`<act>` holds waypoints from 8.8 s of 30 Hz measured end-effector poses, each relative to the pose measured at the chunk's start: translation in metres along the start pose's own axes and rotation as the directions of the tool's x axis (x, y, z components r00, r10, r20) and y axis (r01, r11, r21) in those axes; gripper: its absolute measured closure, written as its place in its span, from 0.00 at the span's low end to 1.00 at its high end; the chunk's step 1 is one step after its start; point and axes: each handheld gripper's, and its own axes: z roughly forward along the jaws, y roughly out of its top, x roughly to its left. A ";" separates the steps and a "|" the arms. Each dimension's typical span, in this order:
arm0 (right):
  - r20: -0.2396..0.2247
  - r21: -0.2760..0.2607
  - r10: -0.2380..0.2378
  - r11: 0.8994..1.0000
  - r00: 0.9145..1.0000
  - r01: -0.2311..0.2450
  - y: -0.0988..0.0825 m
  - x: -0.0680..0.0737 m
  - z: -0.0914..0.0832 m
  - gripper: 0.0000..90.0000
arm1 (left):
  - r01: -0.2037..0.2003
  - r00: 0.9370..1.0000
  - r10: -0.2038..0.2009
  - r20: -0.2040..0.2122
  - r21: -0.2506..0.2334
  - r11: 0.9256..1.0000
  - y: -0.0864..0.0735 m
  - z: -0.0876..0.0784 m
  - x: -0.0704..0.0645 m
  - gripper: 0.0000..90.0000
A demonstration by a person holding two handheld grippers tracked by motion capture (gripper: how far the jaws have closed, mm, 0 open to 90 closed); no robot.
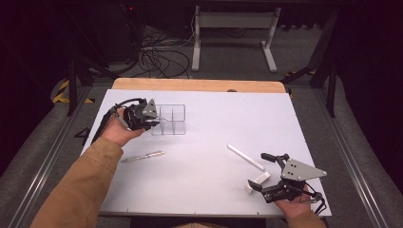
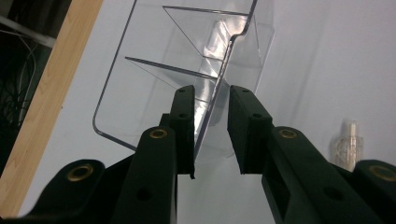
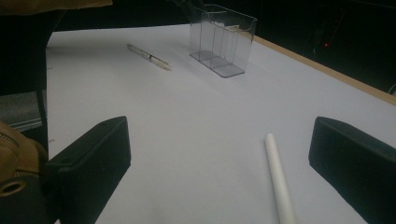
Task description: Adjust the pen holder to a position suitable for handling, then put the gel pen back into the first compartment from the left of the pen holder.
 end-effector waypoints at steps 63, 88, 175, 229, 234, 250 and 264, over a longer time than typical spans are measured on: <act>-0.010 0.002 -0.004 1.000 1.000 0.004 -0.001 0.000 0.000 0.06 | -0.090 0.895 0.193 0.402 -0.262 0.961 0.055 -0.002 -0.059 0.98; -0.015 0.001 -0.009 1.000 1.000 0.009 -0.001 0.001 0.000 0.06 | -0.056 0.916 0.156 0.370 -0.268 0.962 0.048 -0.009 -0.052 0.75; -0.011 0.007 -0.009 1.000 1.000 0.010 -0.001 0.004 0.000 0.06 | 0.348 0.935 -0.332 0.121 -0.143 0.927 -0.127 -0.027 -0.070 0.35; -0.027 0.009 -0.014 1.000 1.000 0.014 -0.001 0.005 0.002 0.06 | 0.384 0.905 -0.324 0.275 -0.204 0.901 -0.152 0.003 -0.069 0.83; -0.029 0.008 -0.012 1.000 0.999 0.012 -0.002 0.005 0.002 0.06 | 0.349 0.921 -0.291 0.260 -0.213 0.913 -0.152 0.003 -0.071 0.85; -0.037 -0.002 -0.012 1.000 0.999 0.012 -0.002 0.004 0.002 0.06 | 0.329 0.926 -0.270 0.265 -0.211 0.921 -0.148 -0.008 -0.069 0.89; -0.038 -0.005 -0.014 1.000 0.999 0.014 -0.002 0.004 0.002 0.06 | 0.355 0.918 -0.288 0.273 -0.240 0.903 -0.136 -0.040 -0.065 0.89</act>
